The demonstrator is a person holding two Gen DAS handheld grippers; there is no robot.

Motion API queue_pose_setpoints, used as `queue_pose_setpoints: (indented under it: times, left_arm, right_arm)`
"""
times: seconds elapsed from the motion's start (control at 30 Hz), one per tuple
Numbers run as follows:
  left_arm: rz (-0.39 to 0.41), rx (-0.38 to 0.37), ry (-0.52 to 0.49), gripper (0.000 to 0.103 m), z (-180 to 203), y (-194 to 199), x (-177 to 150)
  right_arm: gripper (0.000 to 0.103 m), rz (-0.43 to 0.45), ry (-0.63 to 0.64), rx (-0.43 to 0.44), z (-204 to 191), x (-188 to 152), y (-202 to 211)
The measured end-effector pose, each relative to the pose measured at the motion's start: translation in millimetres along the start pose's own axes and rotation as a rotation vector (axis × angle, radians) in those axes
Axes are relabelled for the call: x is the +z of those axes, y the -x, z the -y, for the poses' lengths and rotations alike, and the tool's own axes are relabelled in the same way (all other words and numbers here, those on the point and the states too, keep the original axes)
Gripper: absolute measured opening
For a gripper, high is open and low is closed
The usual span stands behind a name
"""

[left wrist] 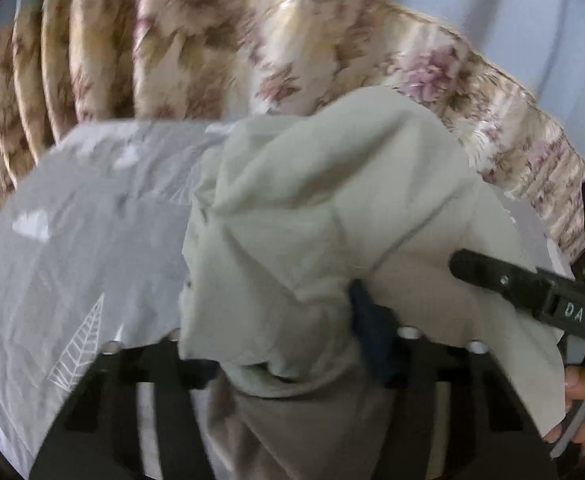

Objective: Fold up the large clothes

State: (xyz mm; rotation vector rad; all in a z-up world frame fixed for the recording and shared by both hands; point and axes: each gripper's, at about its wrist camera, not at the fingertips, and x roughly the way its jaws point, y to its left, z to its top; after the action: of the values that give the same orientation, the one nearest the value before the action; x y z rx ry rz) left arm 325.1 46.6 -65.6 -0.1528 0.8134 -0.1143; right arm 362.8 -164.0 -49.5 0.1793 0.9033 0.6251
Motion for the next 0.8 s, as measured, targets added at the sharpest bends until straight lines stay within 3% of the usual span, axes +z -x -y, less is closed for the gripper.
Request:
queue_pose_setpoints:
  times: [0.13, 0.23, 0.4, 0.47, 0.53, 0.57, 0.63, 0.67, 0.7, 0.8]
  left_arm:
    - [0.038, -0.05, -0.021, 0.029, 23, 10, 10]
    - [0.051, -0.102, -0.056, 0.028, 55, 9, 24]
    - [0.038, -0.207, -0.086, 0.029, 147, -22, 50]
    - [-0.001, -0.202, -0.115, 0.033, 183, -44, 53]
    - [-0.032, -0.124, -0.154, 0.044, 210, -69, 47]
    - [-0.037, -0.079, -0.161, 0.049, 213, -75, 45]
    - [-0.013, -0.028, -0.153, 0.076, 209, -79, 39]
    - [-0.001, -0.01, -0.14, 0.082, 202, -78, 37]
    - [0.001, 0.002, -0.13, 0.09, 193, -76, 35]
    - [-0.011, 0.015, -0.113, 0.099, 174, -73, 28]
  right_arm:
    - [0.028, 0.057, 0.074, -0.03, -11, 5, 28]
    - [0.027, 0.11, 0.1, -0.076, 0, 14, 65]
    - [0.03, 0.139, 0.145, -0.27, 64, 26, 126]
    - [0.034, 0.115, 0.161, -0.349, 97, 27, 135]
    - [0.047, 0.08, 0.155, -0.421, 126, 20, 131]
    - [0.058, 0.067, 0.151, -0.447, 133, 15, 127]
    - [0.074, 0.064, 0.133, -0.48, 142, 1, 126]
    - [0.09, 0.1, 0.116, -0.469, 143, -11, 131]
    - [0.099, 0.121, 0.107, -0.468, 143, -18, 134]
    - [0.1, 0.141, 0.084, -0.484, 135, -46, 137]
